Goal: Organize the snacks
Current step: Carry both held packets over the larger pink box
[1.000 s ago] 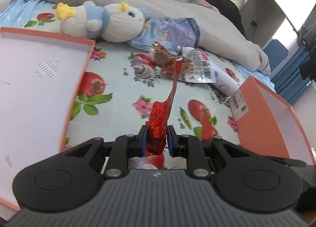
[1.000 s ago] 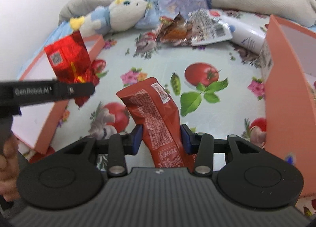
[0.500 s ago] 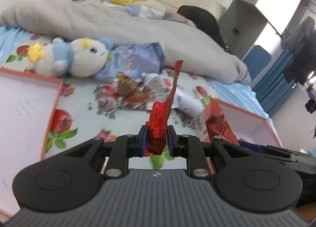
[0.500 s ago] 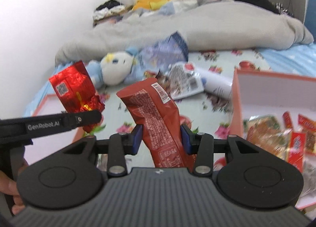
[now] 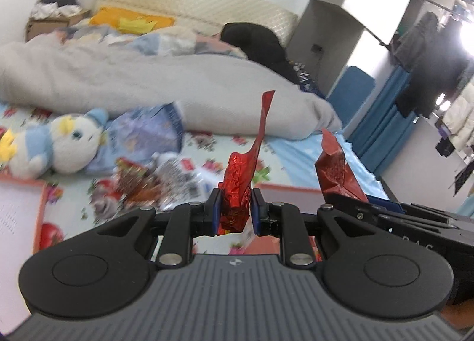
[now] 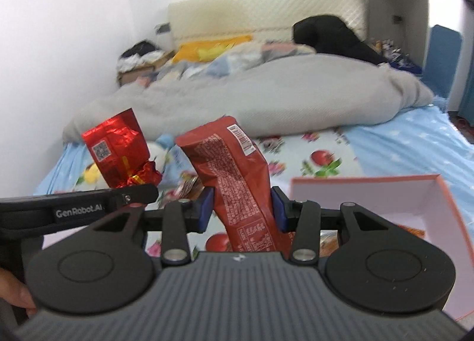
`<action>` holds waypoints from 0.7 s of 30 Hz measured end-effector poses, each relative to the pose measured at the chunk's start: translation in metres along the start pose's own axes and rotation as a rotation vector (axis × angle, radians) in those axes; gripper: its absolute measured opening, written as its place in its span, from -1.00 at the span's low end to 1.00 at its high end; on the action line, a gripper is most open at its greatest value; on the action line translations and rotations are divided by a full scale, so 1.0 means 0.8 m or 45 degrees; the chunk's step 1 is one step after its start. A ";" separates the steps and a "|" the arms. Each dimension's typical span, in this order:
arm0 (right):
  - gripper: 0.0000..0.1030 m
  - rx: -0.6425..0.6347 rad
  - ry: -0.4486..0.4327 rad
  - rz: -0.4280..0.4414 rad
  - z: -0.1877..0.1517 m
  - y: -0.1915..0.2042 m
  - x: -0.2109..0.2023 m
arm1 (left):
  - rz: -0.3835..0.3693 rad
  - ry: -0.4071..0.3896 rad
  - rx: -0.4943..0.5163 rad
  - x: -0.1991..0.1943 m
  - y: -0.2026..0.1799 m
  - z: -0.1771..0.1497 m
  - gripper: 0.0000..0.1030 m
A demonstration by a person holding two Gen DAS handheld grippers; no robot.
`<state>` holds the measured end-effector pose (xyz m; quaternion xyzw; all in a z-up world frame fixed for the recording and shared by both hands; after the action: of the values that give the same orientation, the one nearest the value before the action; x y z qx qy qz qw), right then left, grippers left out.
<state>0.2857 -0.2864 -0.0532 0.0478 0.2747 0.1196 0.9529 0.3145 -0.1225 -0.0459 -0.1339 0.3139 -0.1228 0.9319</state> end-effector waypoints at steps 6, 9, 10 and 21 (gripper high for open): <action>-0.13 0.049 -0.061 -0.077 0.019 -0.051 -0.020 | -0.077 -0.001 0.095 0.023 -0.069 0.027 -0.54; -0.13 0.085 -0.065 -0.115 0.018 -0.080 -0.024 | -0.101 0.020 0.120 0.042 -0.100 0.023 -0.54; -0.13 0.097 -0.061 -0.128 0.016 -0.089 -0.022 | -0.114 0.037 0.128 0.050 -0.110 0.019 -0.54; -0.12 0.238 0.123 -0.246 -0.055 -0.187 0.025 | -0.143 0.307 0.214 0.163 -0.175 -0.055 -0.54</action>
<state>0.3089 -0.4247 -0.1242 0.1039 0.3333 0.0032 0.9371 0.3678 -0.3016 -0.1062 -0.0572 0.4042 -0.2158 0.8870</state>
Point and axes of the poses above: each gripper's, at about its wrist camera, not at the fingertips, and x roughly the way its jaws point, y to its left, z to its top, the point moved 8 cm from there along x, roughly the way its jaws point, and after that the axes turned 3 degrees about z, right-handed, at the moved point
